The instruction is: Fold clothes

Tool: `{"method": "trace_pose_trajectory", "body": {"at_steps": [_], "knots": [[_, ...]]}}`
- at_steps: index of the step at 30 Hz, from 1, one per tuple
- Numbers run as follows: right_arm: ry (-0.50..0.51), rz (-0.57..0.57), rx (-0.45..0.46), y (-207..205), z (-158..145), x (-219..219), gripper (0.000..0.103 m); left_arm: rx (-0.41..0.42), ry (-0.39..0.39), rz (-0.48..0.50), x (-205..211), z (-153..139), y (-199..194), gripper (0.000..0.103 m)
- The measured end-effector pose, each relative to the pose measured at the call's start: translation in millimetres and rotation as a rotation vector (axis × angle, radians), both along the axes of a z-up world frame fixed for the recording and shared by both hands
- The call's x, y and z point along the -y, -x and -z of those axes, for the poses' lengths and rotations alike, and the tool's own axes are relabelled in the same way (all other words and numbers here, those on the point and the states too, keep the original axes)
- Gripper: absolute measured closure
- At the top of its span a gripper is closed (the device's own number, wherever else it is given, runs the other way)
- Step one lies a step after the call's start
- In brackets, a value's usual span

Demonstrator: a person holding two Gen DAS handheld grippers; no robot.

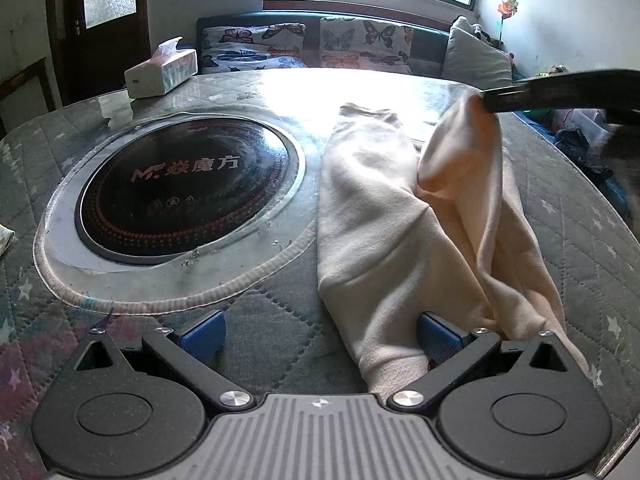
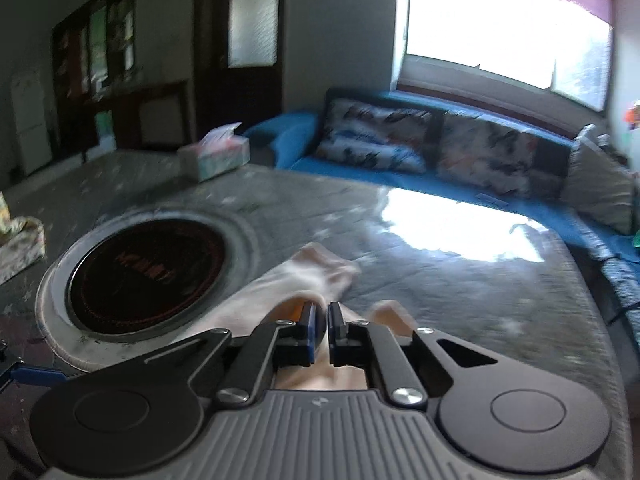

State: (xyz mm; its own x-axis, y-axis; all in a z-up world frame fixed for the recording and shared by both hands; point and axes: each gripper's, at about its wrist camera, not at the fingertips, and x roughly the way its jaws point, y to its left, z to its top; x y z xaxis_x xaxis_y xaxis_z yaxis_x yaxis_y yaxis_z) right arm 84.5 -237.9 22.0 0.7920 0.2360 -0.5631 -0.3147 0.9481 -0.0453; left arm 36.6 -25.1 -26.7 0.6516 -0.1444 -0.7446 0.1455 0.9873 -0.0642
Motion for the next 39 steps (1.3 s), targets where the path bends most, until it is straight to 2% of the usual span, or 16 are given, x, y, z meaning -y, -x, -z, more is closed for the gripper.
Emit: {"method": "trace_pose_trajectory", "body": {"at_steps": [5, 10, 12, 13, 14, 15, 18, 22, 27, 29, 30, 33, 39], "knots": [[-0.008, 0.089, 0.062, 37, -16, 39, 0.1, 0.002, -0.011, 0.002, 1, 1, 0, 0.0], [-0.022, 0.102, 0.03, 53, -18, 59, 0.096, 0.004, -0.021, 0.0, 3, 1, 1, 0.0], [-0.038, 0.075, 0.017, 50, -16, 55, 0.093, 0.004, -0.023, -0.003, 4, 1, 1, 0.0], [-0.054, 0.055, 0.005, 46, -14, 50, 0.087, 0.002, -0.023, -0.006, 4, 1, 1, 0.0], [-0.064, 0.039, 0.002, 41, -13, 46, 0.075, 0.001, -0.023, -0.007, 4, 1, 1, 0.0], [-0.07, 0.024, 0.001, 37, -11, 40, 0.07, 0.0, -0.023, -0.007, 3, 1, 1, 0.0], [-0.084, -0.028, -0.016, 19, -5, 16, 0.068, -0.001, -0.022, -0.006, 3, 1, 1, 0.0], [-0.048, -0.048, -0.056, -8, 9, -7, 0.068, -0.001, -0.022, -0.006, 2, 1, 0, 0.0], [-0.015, -0.042, -0.132, -30, 34, -20, 0.072, -0.005, -0.027, -0.003, 3, 0, -3, 0.0], [-0.015, -0.037, -0.143, -33, 40, -21, 0.09, 0.001, -0.032, -0.005, 3, -2, -3, 0.0], [-0.012, -0.03, -0.142, -33, 42, -21, 0.092, 0.006, -0.033, -0.006, 4, -3, -3, 0.0], [-0.025, -0.009, -0.121, -28, 41, -15, 0.099, 0.018, -0.041, -0.007, 6, -7, -4, 0.0], [-0.048, 0.037, -0.01, -2, 16, 8, 0.1, 0.062, -0.063, 0.015, 16, -16, -4, 0.0]]}}
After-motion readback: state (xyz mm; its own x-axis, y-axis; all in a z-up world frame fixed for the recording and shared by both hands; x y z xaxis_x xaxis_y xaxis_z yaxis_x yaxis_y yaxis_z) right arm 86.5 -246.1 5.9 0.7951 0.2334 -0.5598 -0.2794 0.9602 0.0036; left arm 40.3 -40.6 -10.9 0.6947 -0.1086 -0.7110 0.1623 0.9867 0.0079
